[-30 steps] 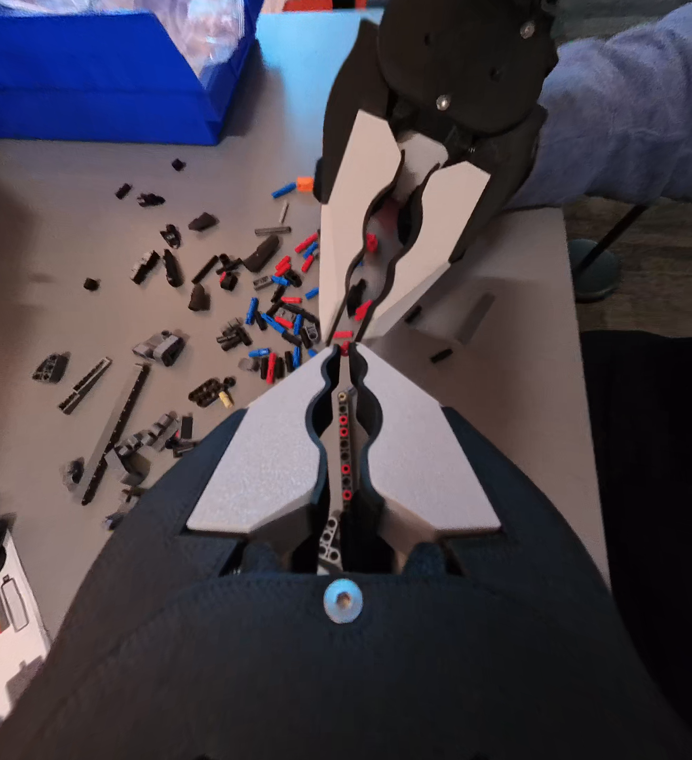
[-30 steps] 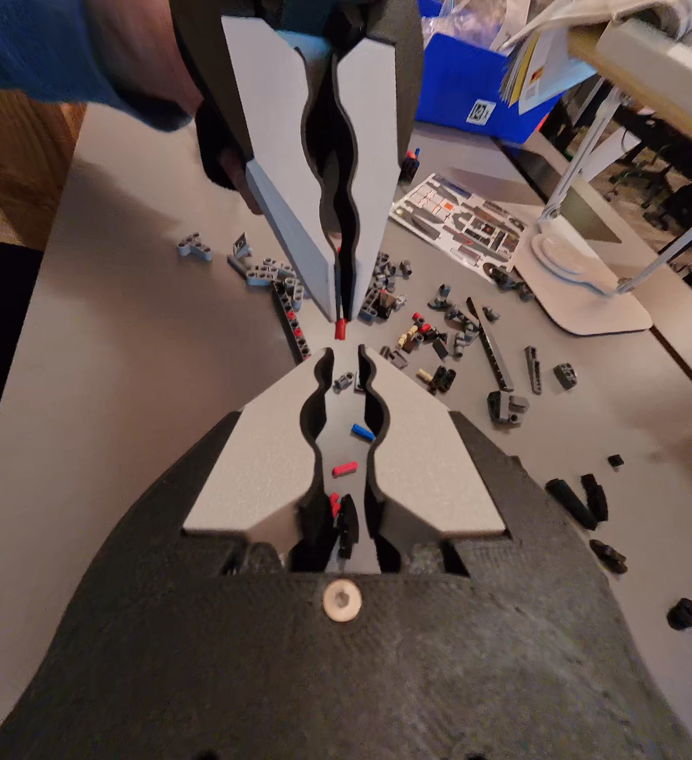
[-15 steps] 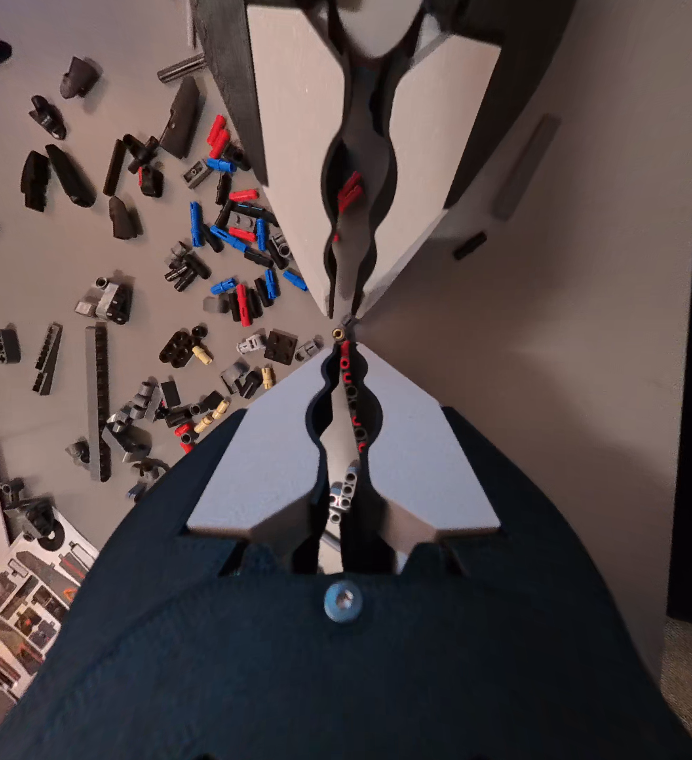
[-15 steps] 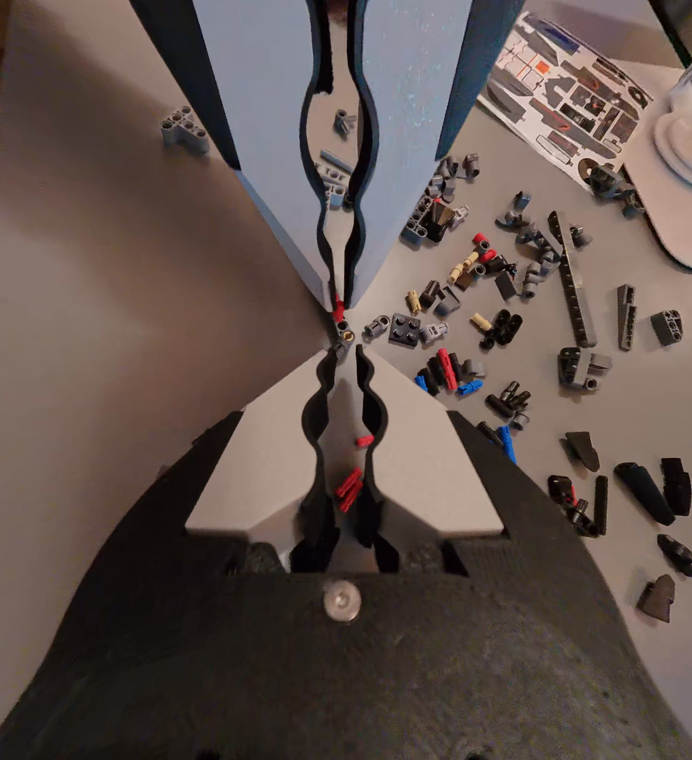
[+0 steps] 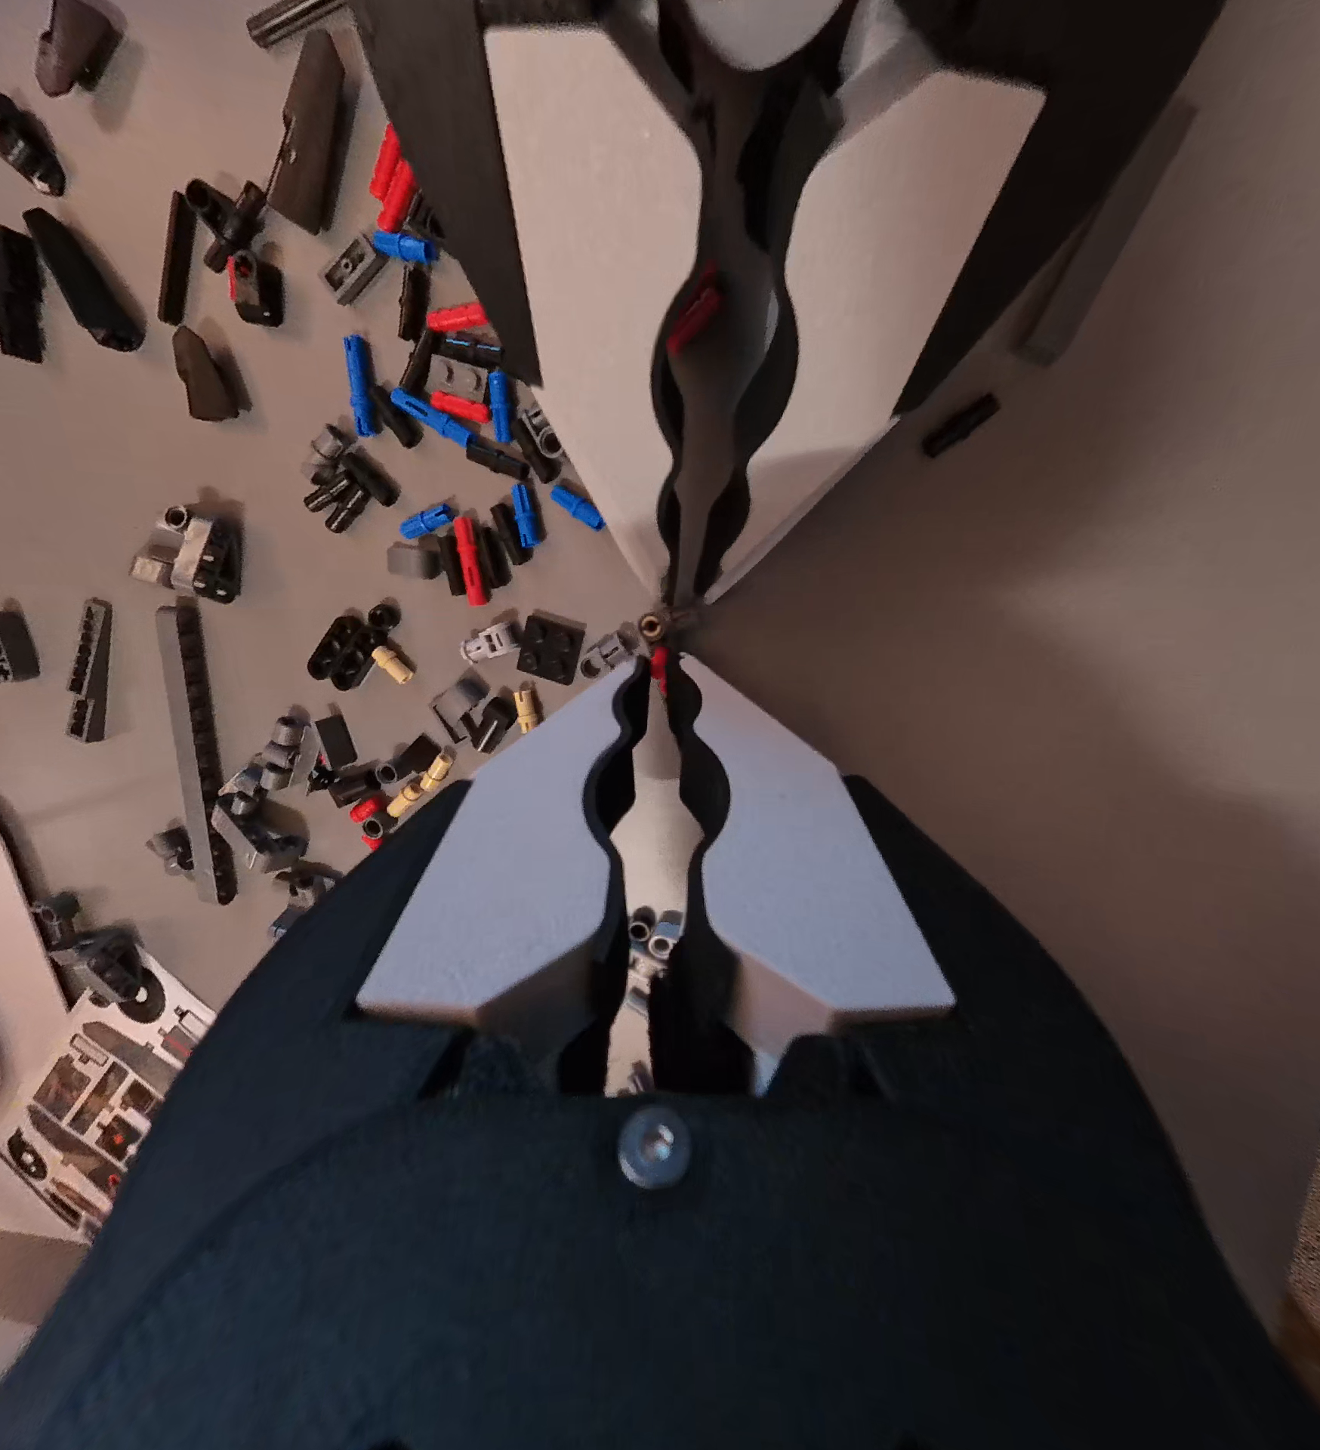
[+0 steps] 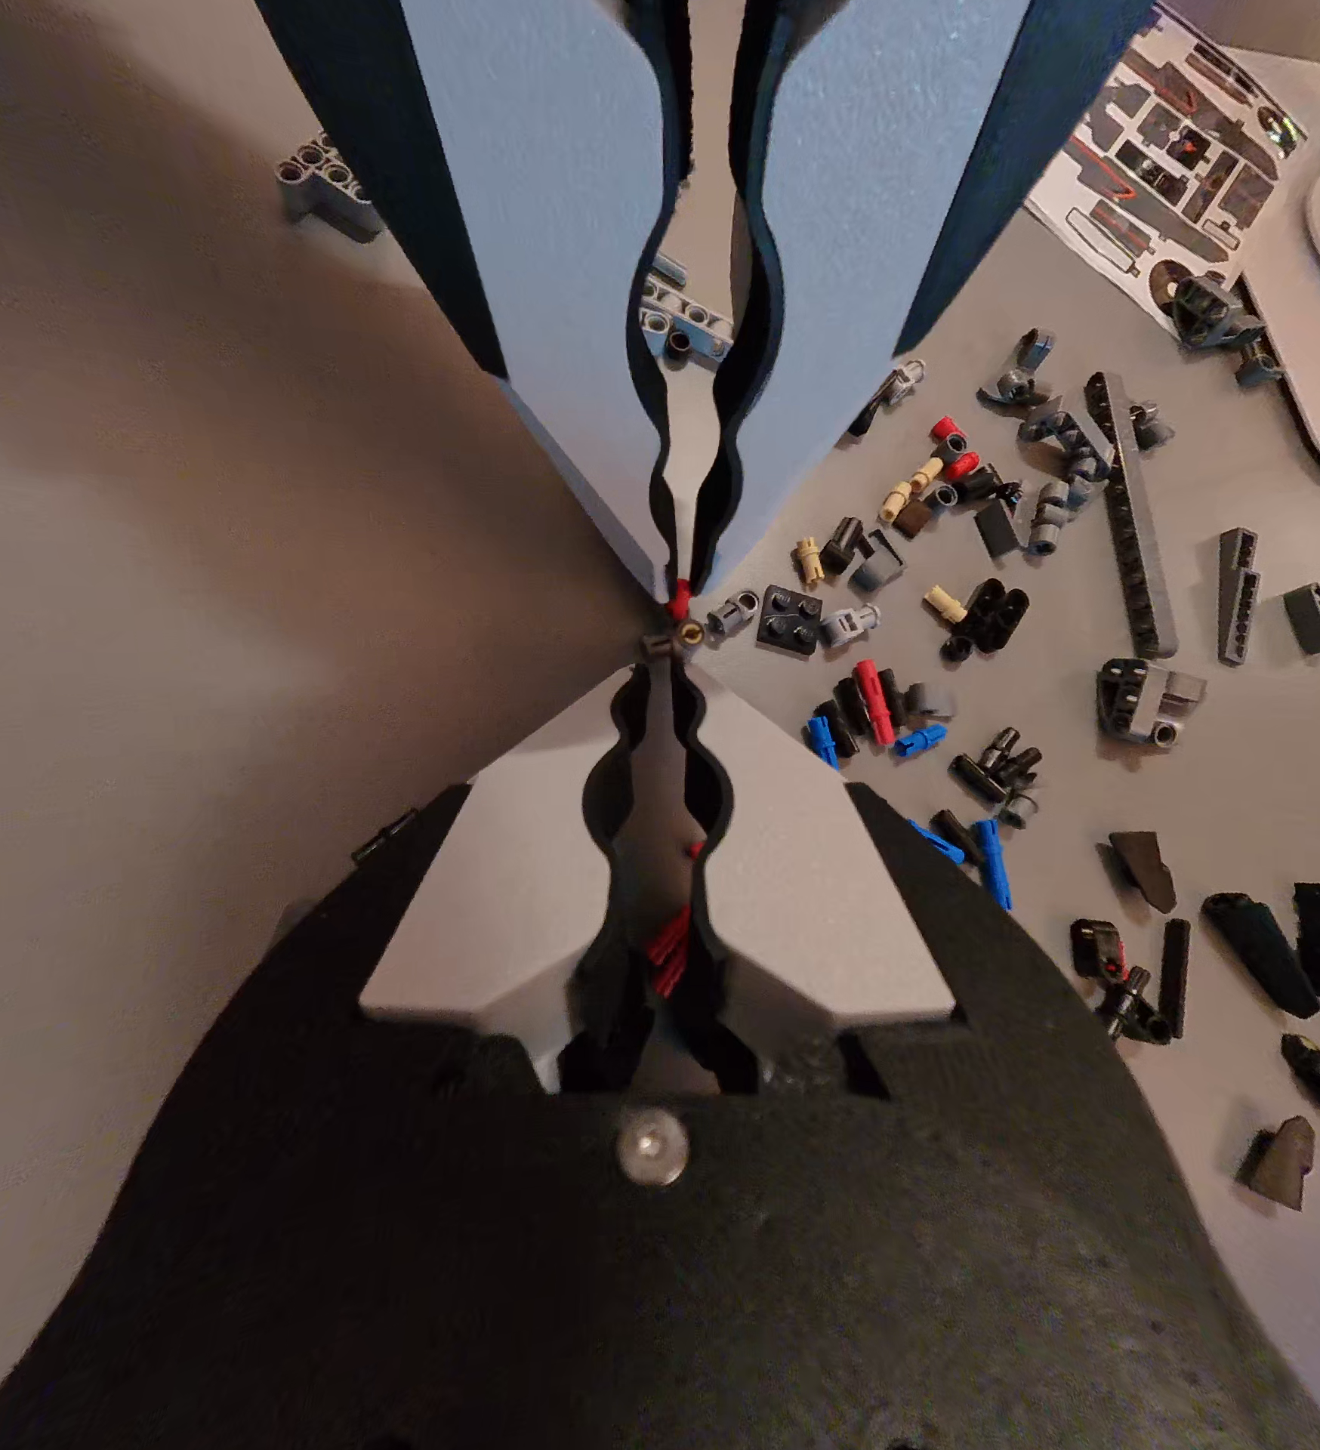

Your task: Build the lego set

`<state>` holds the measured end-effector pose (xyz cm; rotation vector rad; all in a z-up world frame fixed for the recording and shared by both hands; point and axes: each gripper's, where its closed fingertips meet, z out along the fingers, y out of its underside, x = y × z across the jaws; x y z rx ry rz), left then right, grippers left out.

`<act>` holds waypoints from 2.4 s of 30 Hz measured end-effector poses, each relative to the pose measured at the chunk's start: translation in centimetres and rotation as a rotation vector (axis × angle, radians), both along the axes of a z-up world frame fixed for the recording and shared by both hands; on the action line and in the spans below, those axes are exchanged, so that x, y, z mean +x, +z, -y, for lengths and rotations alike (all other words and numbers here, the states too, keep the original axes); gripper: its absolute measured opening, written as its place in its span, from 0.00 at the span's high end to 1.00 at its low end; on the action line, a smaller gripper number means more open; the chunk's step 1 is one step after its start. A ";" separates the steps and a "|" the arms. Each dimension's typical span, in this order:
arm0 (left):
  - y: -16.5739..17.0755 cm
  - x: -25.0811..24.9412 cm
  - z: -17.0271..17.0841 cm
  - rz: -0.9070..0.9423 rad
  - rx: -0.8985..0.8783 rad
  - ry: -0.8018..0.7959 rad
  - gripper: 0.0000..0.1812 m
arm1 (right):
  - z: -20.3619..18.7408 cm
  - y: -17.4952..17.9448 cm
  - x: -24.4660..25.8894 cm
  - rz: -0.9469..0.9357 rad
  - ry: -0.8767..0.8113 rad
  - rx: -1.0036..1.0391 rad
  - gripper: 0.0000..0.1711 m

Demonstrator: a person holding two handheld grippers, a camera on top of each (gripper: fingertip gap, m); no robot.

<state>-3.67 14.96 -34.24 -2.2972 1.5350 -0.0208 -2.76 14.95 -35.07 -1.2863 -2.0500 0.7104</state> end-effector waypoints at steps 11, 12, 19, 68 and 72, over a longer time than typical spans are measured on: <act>0.0 -0.2 -0.3 -0.031 -0.028 -0.003 0.99 | -0.6 0.6 -0.2 -0.013 -0.015 -0.017 0.97; 0.0 -0.1 -0.3 -0.028 -0.031 -0.003 0.99 | -0.6 0.6 -0.2 -0.015 -0.011 -0.022 0.97; -0.1 -0.2 -0.6 -0.023 -0.049 0.009 0.99 | -0.8 0.5 -0.3 -0.002 -0.011 -0.050 0.96; -0.1 1.0 -1.2 -0.084 -0.035 -0.009 0.99 | -1.8 0.9 -0.5 0.076 -0.021 -0.347 1.00; -0.1 1.1 -1.3 -0.093 -0.042 -0.017 0.99 | -1.9 0.9 -0.5 0.075 -0.021 -0.345 1.00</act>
